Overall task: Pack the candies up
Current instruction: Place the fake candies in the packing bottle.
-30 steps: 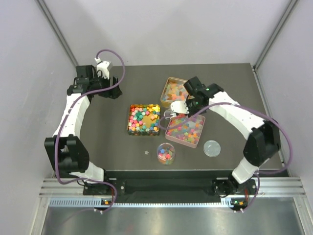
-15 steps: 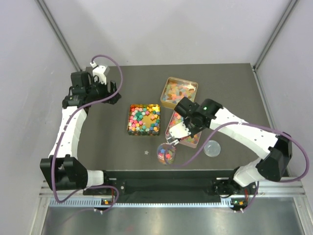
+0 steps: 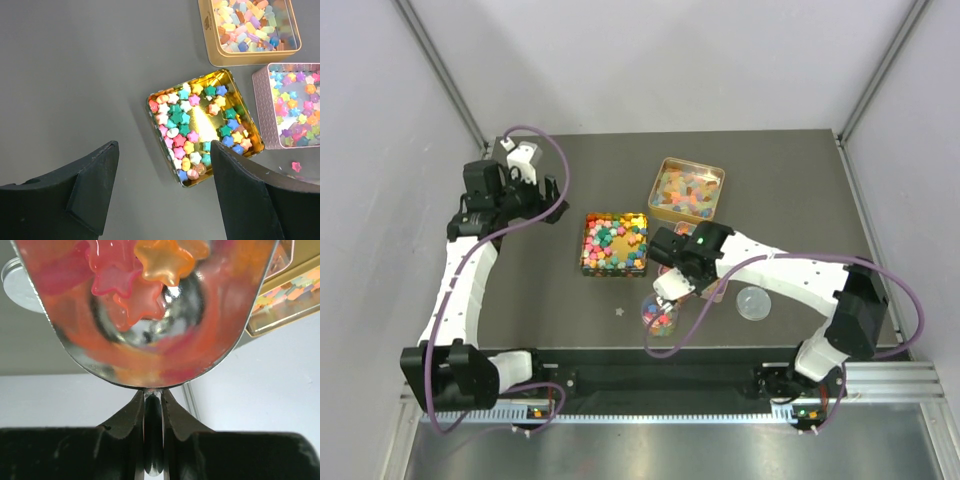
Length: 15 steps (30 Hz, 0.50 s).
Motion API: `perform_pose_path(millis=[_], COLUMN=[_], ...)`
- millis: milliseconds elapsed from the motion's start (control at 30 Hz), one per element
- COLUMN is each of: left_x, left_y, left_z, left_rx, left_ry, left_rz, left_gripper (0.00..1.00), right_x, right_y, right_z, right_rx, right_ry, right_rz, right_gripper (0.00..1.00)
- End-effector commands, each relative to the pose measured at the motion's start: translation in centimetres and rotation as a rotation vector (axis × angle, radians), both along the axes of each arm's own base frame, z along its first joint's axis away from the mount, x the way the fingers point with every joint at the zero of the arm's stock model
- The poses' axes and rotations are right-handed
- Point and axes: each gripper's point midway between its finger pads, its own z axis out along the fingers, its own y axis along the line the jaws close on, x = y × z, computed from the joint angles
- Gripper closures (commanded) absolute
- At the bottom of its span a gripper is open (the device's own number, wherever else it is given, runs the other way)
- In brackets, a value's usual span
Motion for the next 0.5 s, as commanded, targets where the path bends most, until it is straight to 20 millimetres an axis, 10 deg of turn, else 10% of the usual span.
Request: perform_pose_path(millis=[0,467], left_x=[0.0,-2.2], left_y=[-0.1,-0.6], left_z=[2.4,2.7], left_rx=[-0.023,-0.046], left_ry=[-0.113,-0.164], left_rz=[0.006,-0.001], left_gripper=[0.22,0.21], right_x=[-0.1,-0.1], right_y=[-0.3,-0.4], right_z=[1.4,4.1], right_rx=[-0.087,-0.247], right_ry=[-0.092,-0.254], right_rz=[-0.006,0.03], right_gripper=[1.0,1.0])
